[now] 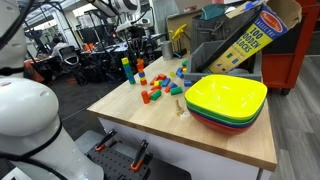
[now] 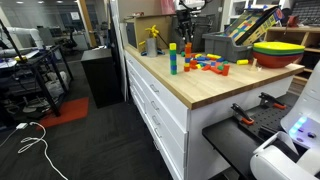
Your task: Put one orange block on top of the stack on the right.
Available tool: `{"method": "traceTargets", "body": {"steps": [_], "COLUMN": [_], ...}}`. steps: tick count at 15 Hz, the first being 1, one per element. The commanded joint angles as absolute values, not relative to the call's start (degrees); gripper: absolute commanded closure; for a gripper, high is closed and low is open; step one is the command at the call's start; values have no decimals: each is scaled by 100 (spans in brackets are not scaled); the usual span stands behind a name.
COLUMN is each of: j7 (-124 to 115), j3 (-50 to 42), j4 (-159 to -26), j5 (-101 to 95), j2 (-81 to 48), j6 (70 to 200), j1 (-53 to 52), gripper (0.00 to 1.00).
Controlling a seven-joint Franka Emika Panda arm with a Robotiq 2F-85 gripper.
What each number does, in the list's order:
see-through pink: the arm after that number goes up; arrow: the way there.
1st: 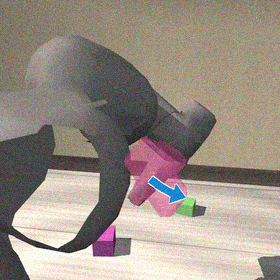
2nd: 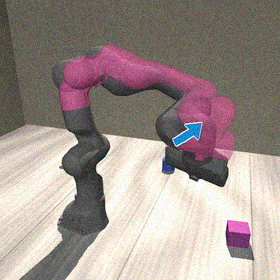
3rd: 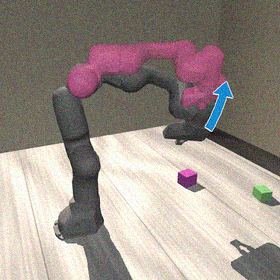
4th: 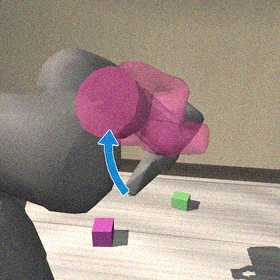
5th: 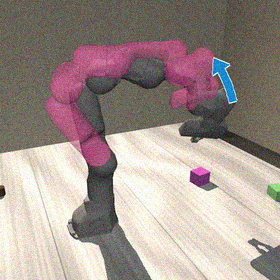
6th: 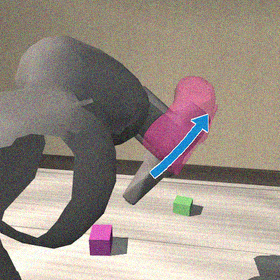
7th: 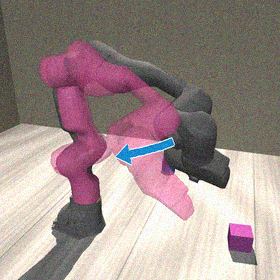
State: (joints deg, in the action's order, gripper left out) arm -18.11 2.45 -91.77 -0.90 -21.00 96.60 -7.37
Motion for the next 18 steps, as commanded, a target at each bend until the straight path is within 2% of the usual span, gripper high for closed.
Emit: {"method": "traceTargets", "body": {"steps": [1,18], "j7": [-1672,-1686], "j3": [244,267], "j4": [-9063,-9062], "j5": [-93,-28], "j2": [-2095,-2114], "j6": [9436,9383], "j1": [-729,-755], "gripper": [93,93]}}
